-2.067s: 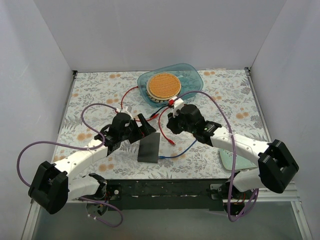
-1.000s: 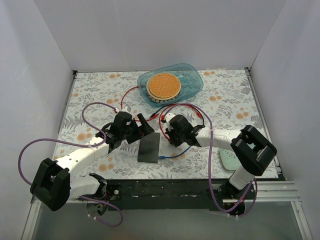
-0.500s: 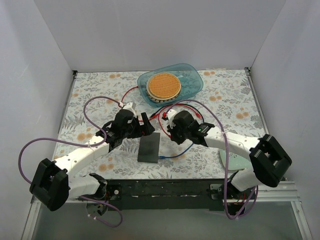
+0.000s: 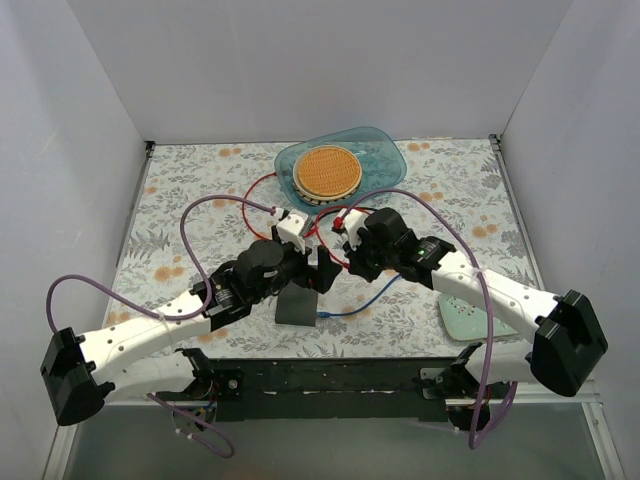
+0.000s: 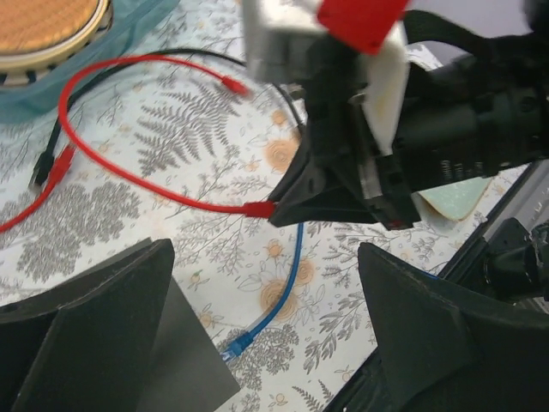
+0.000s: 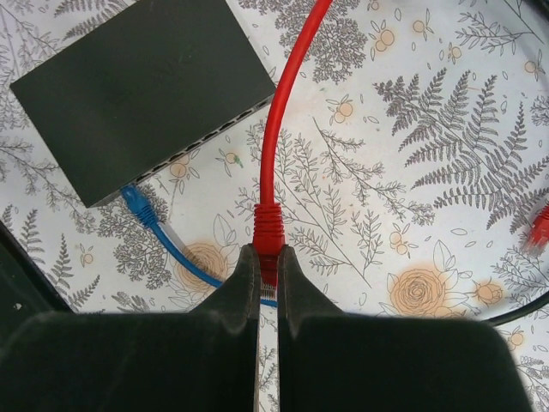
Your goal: Insert the plug into the switch port
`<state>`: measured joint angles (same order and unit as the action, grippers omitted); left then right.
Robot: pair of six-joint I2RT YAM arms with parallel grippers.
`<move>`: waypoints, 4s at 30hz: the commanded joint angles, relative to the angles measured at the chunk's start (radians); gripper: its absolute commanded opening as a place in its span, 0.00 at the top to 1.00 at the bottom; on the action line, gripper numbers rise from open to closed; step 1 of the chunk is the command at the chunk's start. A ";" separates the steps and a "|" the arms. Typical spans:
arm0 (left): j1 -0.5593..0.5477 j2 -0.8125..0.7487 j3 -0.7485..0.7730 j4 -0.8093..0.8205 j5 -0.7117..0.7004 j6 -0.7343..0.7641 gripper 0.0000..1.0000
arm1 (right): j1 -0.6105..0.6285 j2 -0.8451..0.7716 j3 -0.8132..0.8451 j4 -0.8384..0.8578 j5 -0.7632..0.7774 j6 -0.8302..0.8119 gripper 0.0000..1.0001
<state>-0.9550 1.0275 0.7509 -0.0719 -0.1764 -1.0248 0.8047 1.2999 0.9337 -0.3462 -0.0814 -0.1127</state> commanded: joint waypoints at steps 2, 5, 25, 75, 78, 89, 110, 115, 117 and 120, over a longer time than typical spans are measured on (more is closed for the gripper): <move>-0.077 0.045 0.059 0.046 -0.052 0.149 0.14 | -0.009 -0.062 0.060 -0.016 -0.116 -0.051 0.99; -0.096 0.091 0.056 0.066 -0.034 0.138 0.17 | -0.010 -0.099 0.053 -0.001 -0.170 -0.061 0.99; -0.103 0.074 -0.050 0.112 0.041 0.078 0.42 | -0.021 -0.278 0.037 0.033 -0.218 -0.090 0.99; -0.120 0.453 0.013 0.244 0.134 0.132 0.27 | -0.341 -0.301 -0.119 0.130 -0.059 0.200 0.29; -0.139 0.488 0.037 0.245 0.112 0.146 0.15 | -0.409 -0.283 -0.137 0.138 -0.116 0.232 0.22; -0.200 0.663 0.172 0.208 0.077 0.238 0.21 | -0.565 -0.257 -0.177 0.145 -0.195 0.288 0.17; -0.295 0.908 0.304 0.146 -0.181 0.309 0.95 | -0.590 -0.275 -0.199 0.158 -0.221 0.285 0.19; -0.286 0.766 0.239 0.201 -0.212 0.267 1.00 | -0.590 -0.284 -0.196 0.159 -0.222 0.286 0.19; -0.260 0.699 0.223 0.208 -0.186 0.246 1.00 | -0.591 -0.287 -0.194 0.161 -0.230 0.283 0.19; -0.208 0.557 0.189 0.237 -0.111 0.207 1.00 | -0.591 -0.294 -0.191 0.173 -0.251 0.278 0.19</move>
<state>-1.2285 1.7992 0.9653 0.1280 -0.3244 -0.7628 0.2214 1.0336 0.7361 -0.2276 -0.2955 0.1696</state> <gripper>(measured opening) 0.100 0.813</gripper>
